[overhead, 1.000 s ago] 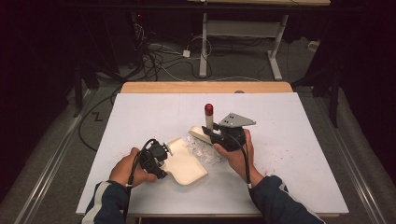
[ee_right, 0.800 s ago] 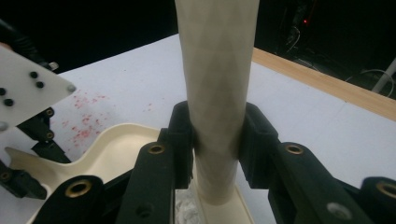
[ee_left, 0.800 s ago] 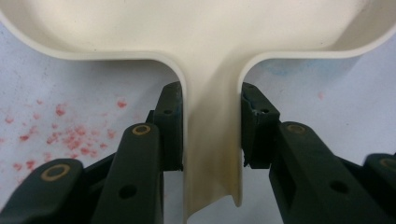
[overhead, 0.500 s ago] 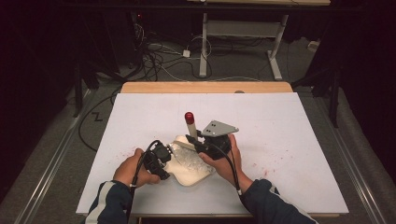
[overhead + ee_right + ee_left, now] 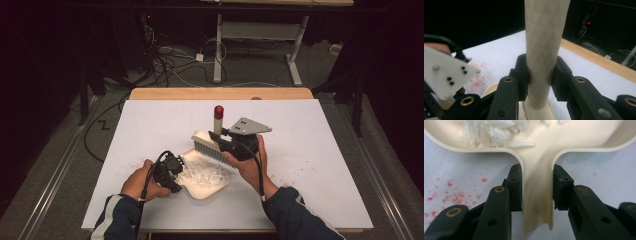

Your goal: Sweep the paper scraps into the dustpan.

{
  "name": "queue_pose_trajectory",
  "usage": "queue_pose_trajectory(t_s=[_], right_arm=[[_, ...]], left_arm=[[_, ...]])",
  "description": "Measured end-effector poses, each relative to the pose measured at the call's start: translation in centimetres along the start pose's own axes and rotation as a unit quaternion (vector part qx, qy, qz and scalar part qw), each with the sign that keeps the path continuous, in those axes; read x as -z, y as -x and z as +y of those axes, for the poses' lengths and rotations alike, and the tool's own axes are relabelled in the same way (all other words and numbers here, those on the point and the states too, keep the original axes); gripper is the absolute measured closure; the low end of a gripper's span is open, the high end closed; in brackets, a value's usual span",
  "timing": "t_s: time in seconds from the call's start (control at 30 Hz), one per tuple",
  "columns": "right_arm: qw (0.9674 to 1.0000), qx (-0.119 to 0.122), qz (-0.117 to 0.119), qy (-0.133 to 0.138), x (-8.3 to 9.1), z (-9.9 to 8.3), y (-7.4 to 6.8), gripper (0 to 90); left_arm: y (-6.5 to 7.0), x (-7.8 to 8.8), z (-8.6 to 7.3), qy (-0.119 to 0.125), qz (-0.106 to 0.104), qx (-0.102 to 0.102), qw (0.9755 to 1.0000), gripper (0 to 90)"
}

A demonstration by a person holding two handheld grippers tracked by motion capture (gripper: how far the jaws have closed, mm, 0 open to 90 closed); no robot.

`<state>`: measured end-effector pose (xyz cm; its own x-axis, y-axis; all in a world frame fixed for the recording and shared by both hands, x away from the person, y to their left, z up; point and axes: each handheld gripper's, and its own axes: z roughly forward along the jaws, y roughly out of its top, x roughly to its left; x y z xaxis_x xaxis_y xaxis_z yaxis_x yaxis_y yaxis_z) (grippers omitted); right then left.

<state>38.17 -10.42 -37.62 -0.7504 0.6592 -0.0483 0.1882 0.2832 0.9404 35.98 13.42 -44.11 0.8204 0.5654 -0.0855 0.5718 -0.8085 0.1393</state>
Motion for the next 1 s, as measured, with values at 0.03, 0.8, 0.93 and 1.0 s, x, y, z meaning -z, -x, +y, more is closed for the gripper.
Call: queue_pose_trajectory(t_s=[0.03, 0.8, 0.93, 1.0], right_arm=[[1.0, 0.0, 0.0, 0.0, 0.0, 0.0, 0.0, 71.1], [0.9947, 0.035, -0.042, -0.087, 8.3, -4.2, 1.9, 71.1], [0.9945, 0.045, -0.023, -0.092, 8.4, -4.1, 0.6, 71.1], [0.9956, 0.034, 0.007, -0.087, 7.9, -3.9, -0.6, 71.1]], left_arm=[[0.0, 0.0, 0.0, 0.0, 0.0, 0.0, 1.0, 63.4], [0.7, 0.1, 0.1, -0.022, 0.016, -0.009, 0.9996, 63.4], [0.9, 0.3, 0.1, -0.021, 0.015, -0.009, 0.9996, 63.4], [0.9, 0.3, 0.2, -0.018, 0.015, -0.007, 0.9997, 63.4]])
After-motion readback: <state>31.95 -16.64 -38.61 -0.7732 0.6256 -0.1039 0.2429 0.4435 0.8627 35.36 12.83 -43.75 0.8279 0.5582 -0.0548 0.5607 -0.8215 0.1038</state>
